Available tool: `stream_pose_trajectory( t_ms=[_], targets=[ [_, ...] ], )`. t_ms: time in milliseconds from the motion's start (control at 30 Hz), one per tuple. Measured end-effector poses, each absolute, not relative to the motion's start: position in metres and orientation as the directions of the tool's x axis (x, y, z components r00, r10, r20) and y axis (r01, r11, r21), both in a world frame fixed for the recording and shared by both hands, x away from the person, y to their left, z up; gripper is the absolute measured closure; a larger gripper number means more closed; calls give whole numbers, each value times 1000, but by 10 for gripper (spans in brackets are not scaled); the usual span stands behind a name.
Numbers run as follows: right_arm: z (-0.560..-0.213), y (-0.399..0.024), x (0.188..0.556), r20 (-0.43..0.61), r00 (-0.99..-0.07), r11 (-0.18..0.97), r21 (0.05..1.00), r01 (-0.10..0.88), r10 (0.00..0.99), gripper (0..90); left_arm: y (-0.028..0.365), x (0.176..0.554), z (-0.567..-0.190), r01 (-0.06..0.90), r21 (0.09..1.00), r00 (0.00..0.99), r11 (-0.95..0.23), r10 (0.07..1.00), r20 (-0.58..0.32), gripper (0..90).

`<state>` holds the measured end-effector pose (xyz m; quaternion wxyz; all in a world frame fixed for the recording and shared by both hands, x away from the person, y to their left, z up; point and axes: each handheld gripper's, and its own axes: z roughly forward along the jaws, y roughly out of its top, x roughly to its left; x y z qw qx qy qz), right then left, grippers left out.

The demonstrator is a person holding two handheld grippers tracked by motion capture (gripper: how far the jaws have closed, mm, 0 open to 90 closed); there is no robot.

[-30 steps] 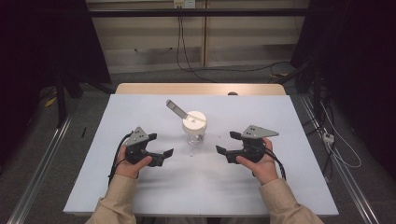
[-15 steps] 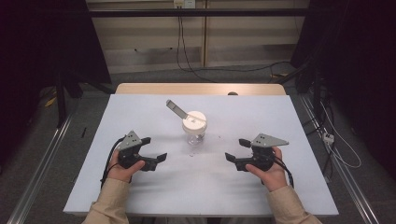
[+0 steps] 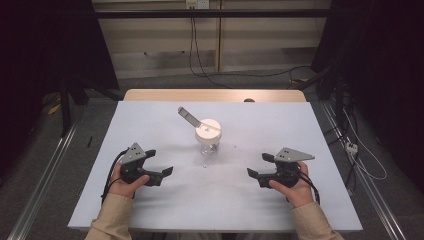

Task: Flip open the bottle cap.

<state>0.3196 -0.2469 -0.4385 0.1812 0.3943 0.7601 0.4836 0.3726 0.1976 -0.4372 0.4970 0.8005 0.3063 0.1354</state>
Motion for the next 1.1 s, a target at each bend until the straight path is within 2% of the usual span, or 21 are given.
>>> stream_pose_trajectory(
  t_ms=[1100],
  targets=[
    [-447, -267, 307, 117, -596, 201, 876, 439, 794, 195, 207, 370, -441, 362, 875, 767, -321, 636, -84, 64]
  ],
)
